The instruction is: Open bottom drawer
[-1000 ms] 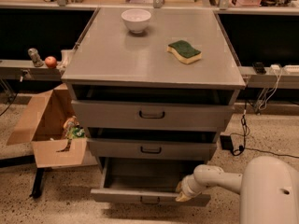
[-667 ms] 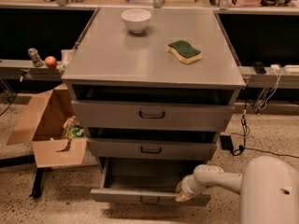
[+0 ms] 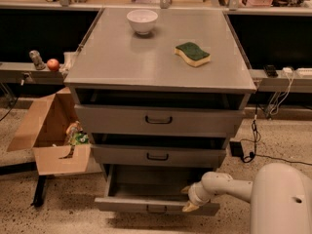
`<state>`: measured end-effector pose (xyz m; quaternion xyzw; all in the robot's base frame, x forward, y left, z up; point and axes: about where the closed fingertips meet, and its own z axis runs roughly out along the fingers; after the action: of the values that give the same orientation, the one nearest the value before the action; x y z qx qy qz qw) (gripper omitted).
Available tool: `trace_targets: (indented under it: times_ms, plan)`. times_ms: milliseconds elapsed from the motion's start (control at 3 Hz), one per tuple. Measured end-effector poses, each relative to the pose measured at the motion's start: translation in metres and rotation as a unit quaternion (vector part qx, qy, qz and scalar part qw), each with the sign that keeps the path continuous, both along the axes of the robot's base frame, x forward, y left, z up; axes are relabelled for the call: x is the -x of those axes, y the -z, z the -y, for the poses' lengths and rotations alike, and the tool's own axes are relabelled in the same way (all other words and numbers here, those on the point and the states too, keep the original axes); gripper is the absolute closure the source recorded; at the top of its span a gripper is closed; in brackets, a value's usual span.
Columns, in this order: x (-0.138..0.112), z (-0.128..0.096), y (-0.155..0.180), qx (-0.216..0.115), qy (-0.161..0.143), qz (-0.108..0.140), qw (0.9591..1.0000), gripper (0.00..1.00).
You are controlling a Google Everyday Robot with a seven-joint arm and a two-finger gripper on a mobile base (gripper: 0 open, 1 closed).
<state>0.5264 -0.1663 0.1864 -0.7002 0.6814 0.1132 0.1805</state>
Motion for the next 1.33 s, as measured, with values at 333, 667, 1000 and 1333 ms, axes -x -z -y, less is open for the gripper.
trace_targets:
  times_ms: [333, 667, 1000, 1333]
  plan:
    - [0.0, 0.0, 0.0, 0.0, 0.0, 0.0, 1.0, 0.0]
    - [0.004, -0.001, 0.001, -0.006, -0.002, -0.004, 1.0, 0.0]
    - [0.019, -0.003, 0.008, -0.007, -0.017, -0.027, 0.9995, 0.0]
    - [0.039, -0.001, 0.022, -0.012, -0.019, -0.061, 0.9979, 0.0]
